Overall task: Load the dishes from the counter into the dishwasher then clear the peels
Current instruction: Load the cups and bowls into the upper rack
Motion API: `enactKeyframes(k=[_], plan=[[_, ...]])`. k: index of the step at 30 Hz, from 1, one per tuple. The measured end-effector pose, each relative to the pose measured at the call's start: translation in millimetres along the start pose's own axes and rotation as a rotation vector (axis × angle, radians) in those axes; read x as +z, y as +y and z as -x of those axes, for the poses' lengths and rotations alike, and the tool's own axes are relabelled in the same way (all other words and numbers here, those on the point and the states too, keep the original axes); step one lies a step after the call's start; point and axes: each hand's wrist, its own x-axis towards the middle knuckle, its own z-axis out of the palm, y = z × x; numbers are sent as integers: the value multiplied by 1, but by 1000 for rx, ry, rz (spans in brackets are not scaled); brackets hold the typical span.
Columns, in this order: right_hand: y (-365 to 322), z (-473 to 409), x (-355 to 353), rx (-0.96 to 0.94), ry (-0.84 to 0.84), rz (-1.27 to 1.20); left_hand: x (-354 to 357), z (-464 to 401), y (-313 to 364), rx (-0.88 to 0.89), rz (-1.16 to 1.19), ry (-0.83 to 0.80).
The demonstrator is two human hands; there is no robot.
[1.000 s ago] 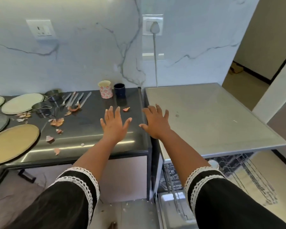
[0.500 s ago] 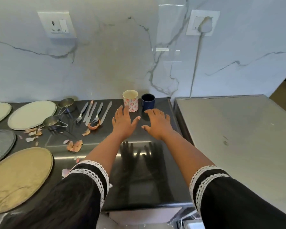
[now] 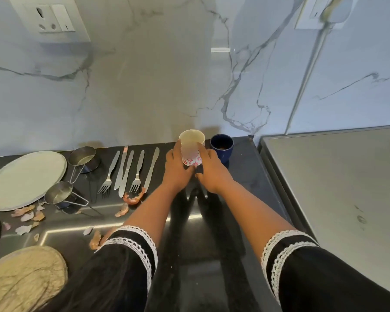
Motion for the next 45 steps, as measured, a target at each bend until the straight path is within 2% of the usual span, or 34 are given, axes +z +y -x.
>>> enactKeyframes(k=[6, 10, 22, 37, 45], plan=[[1, -24, 12, 20, 105, 24, -2, -27, 5, 159, -92, 61], [3, -30, 19, 8, 146, 34, 5, -35, 3, 138, -138, 115], [4, -11, 23, 27, 164, 56, 9, -5, 11, 49, -177, 123], [35, 136, 13, 26, 182, 83, 54, 147, 44, 24, -206, 239], [97, 258, -43, 42, 408, -38, 120, 241, 121, 135, -65, 191]])
